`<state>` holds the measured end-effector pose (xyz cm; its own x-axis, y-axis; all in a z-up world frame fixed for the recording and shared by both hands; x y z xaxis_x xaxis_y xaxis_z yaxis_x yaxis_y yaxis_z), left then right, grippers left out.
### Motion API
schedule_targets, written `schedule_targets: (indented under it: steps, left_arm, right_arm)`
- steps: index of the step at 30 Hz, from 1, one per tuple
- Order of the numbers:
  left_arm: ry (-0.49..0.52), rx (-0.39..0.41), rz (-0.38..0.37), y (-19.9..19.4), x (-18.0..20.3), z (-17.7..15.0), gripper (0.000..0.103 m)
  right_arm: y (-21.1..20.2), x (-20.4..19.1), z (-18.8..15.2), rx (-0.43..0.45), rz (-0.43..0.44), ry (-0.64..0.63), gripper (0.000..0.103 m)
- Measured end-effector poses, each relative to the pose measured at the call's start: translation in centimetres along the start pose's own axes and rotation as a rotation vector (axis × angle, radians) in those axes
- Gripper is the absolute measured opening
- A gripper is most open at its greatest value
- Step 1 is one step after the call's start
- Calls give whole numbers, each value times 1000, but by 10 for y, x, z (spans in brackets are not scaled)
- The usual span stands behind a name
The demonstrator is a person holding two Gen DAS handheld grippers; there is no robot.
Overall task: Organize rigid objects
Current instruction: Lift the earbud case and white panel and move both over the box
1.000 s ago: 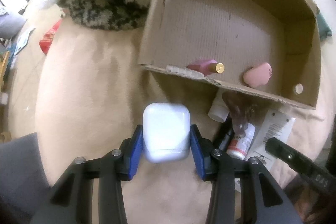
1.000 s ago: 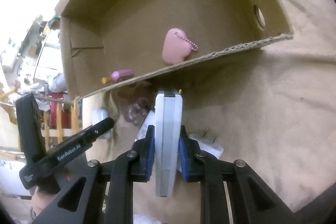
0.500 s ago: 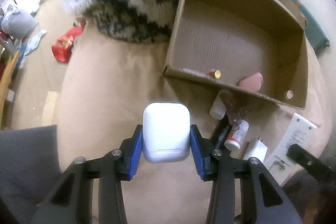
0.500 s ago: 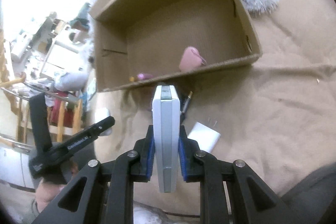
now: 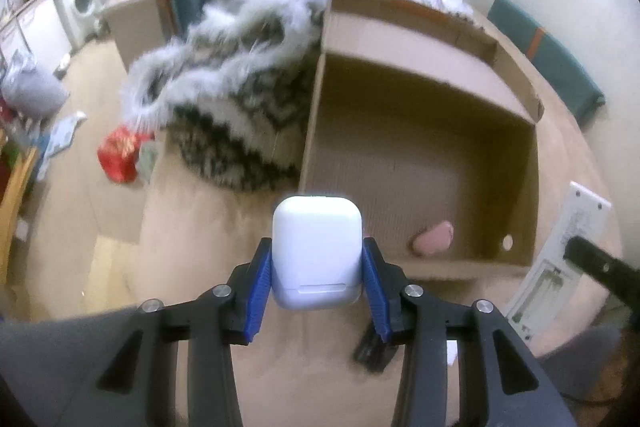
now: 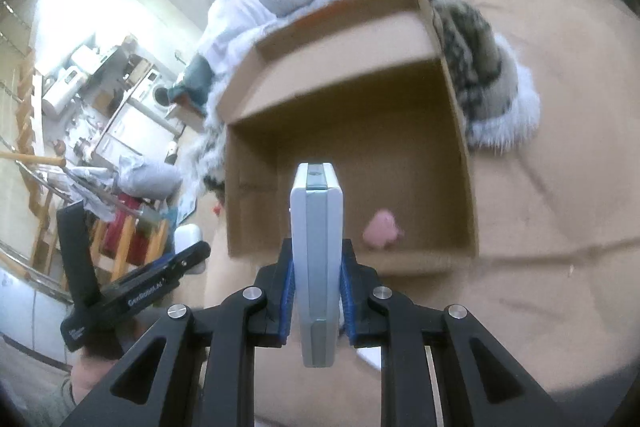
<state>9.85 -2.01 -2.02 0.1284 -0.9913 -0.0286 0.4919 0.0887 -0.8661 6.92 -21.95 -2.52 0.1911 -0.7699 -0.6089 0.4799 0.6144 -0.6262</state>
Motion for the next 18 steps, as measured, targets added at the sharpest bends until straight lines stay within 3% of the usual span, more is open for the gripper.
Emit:
schedule_targets:
  steps: [10,18]
  left_arm:
    - [41,11,14,40,27,35,39]
    - [85,-23,25,83,54,39,39]
  right_arm:
    - [29,16,50,47,-25,-32,21]
    - [62,35,54,37,-57,-66,21]
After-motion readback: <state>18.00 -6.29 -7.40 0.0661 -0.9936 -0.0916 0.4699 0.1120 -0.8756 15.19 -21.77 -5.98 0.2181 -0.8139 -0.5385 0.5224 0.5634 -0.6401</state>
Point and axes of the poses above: each gripper's, at about its wrist camera, not at the fingertips, and y roughly the way its jaws point, x to its right, z to its top, the point moved 6 cm from there along y, roughly the way its jaws point, and after that the axes turned 9 degrees about z, right-handed, at the moved point
